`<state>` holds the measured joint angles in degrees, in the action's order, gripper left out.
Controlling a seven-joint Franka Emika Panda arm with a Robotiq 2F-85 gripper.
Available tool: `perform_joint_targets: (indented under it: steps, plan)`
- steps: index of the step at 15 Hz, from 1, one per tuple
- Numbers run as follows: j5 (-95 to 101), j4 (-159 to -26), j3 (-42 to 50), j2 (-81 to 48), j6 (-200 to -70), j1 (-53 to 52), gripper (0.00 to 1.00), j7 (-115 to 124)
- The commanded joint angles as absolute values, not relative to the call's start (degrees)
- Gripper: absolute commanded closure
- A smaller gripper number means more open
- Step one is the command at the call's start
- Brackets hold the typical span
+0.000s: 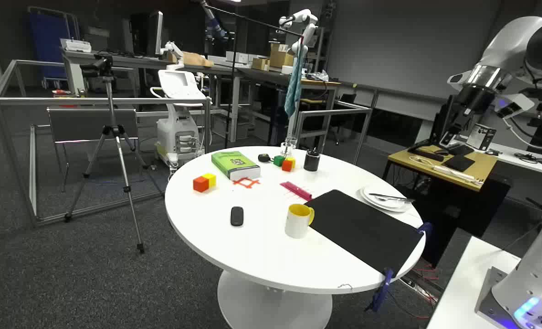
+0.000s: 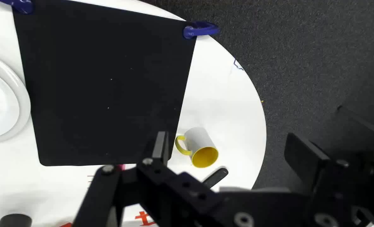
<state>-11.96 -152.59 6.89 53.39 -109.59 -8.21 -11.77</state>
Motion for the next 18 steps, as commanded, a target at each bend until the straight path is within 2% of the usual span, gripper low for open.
perform_joint_targets:
  steps: [1, 10, 18]
  plan:
    - [-12.56, -152.40, 6.26, 53.24, -109.29, -7.33, 0.00, -12.35]
    - [-8.90, -155.29, 7.52, 49.92, -116.51, -5.64, 0.00, -16.06]
    - [0.39, -154.63, 15.71, 39.42, -124.31, -1.66, 0.00, -28.76]
